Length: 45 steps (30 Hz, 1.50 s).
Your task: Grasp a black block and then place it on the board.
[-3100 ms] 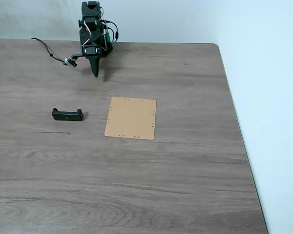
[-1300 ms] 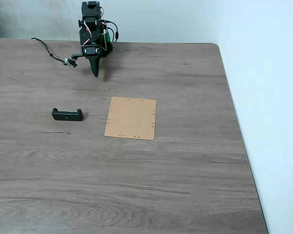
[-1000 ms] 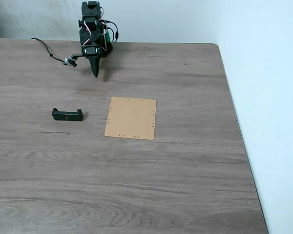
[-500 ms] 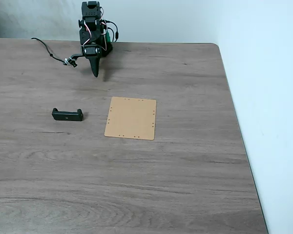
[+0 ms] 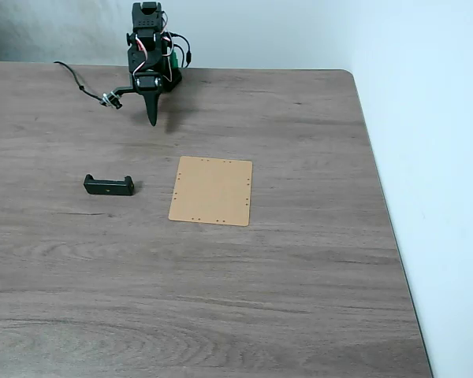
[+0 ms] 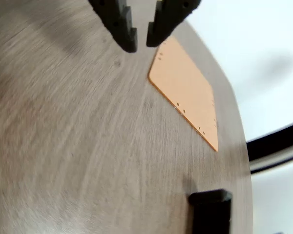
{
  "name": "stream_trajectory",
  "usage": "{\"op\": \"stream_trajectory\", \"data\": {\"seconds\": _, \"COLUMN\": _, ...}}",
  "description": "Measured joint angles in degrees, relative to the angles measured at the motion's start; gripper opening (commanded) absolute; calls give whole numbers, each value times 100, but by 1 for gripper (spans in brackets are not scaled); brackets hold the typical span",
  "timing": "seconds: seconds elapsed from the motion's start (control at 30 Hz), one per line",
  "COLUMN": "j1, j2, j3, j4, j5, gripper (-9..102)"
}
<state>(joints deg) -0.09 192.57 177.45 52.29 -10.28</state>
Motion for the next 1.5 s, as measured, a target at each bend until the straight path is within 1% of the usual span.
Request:
{"op": "stream_trajectory", "data": {"seconds": 0.23, "j1": 422, "j2": -404, "j3": -229, "j4": 53, "j5": -1301, "gripper": 0}}
{"op": "stream_trajectory", "data": {"seconds": 0.43, "j1": 703, "j2": -1459, "j3": -826, "j4": -167, "j5": -2303, "gripper": 0}}
{"op": "stream_trajectory", "data": {"seconds": 0.73, "j1": 1345, "j2": -4562, "j3": -2900, "j4": -527, "j5": -4087, "gripper": 0}}
{"op": "stream_trajectory", "data": {"seconds": 1.0, "j1": 1600, "j2": -6117, "j3": -4702, "j4": -439, "j5": -5256, "gripper": 1}}
{"op": "stream_trajectory", "data": {"seconds": 1.23, "j1": 1600, "j2": -7233, "j3": -5792, "j4": -62, "j5": -6539, "gripper": 7}}
{"op": "stream_trajectory", "data": {"seconds": 1.4, "j1": 1608, "j2": -8051, "j3": -6363, "j4": -35, "j5": -7954, "gripper": 11}}
{"op": "stream_trajectory", "data": {"seconds": 1.5, "j1": 1608, "j2": -8692, "j3": -6820, "j4": -35, "j5": -8798, "gripper": 15}}
